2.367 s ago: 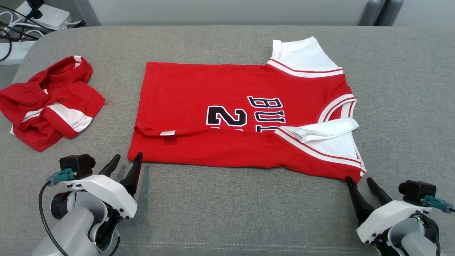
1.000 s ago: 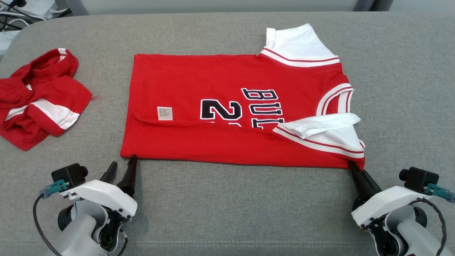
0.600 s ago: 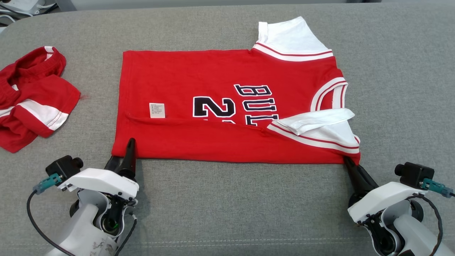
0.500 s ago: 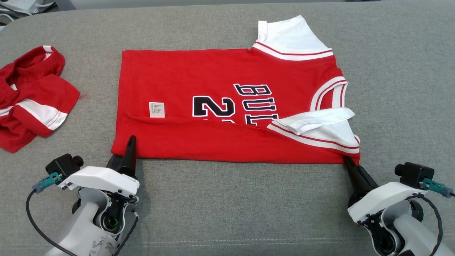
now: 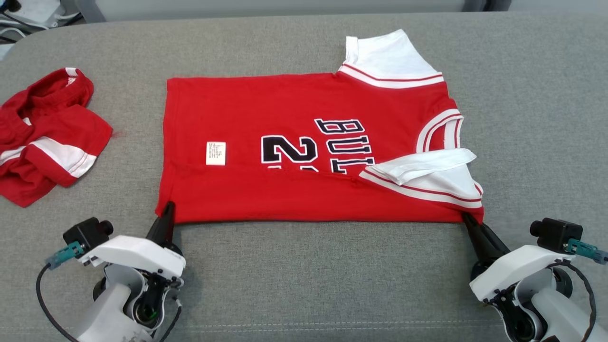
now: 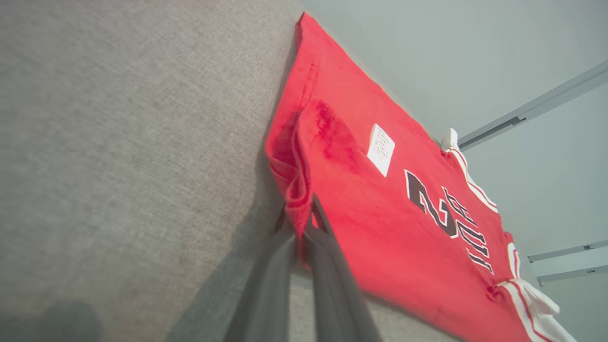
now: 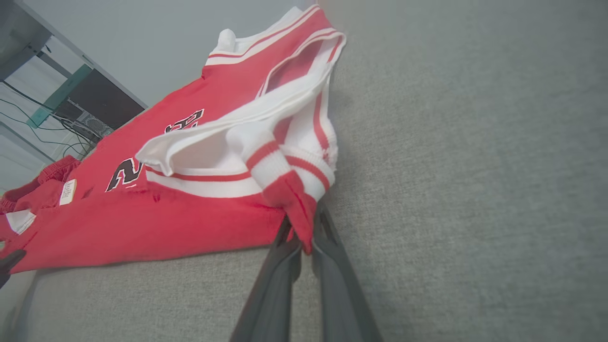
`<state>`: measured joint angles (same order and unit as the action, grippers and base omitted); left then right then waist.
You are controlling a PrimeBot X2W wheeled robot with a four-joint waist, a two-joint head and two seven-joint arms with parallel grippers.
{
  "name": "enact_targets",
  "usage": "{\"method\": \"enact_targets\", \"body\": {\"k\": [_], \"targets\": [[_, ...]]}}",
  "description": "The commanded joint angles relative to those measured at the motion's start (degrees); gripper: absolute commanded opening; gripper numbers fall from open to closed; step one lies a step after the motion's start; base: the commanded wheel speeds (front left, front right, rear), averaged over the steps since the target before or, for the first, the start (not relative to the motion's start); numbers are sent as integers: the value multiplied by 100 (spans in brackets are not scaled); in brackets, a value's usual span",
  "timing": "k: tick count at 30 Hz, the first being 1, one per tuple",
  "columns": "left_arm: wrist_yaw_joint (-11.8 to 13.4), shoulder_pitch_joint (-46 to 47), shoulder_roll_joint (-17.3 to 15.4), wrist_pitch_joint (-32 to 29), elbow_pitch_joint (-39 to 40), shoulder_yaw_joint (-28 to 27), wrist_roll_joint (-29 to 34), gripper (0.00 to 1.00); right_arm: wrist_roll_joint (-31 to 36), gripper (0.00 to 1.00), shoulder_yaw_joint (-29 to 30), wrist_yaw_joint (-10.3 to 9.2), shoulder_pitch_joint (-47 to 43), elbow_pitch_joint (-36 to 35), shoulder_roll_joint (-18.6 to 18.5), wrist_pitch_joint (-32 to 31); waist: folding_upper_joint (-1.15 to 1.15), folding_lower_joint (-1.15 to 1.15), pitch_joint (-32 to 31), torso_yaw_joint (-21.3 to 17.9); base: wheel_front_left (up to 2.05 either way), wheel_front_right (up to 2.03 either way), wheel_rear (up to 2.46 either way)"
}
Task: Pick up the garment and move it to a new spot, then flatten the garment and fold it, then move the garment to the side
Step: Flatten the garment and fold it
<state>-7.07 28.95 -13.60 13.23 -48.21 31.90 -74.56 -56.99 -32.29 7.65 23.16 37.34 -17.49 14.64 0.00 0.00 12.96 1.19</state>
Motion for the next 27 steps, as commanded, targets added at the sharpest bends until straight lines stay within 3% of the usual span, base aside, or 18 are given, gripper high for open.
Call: {"method": "enact_targets", "body": {"k": [1,27], "targets": [[-41,17,-204,83,47,-147,36,0,-57,0,-94,-16,-28,-129,-148,11,0,0,-72,3,0,0,0],[-42,-770,-135,172,-372,43,-15,0,-564,0,-597,-16,-714,-196,-383,-7,0,0,-982,-22,0,0,0]]}}
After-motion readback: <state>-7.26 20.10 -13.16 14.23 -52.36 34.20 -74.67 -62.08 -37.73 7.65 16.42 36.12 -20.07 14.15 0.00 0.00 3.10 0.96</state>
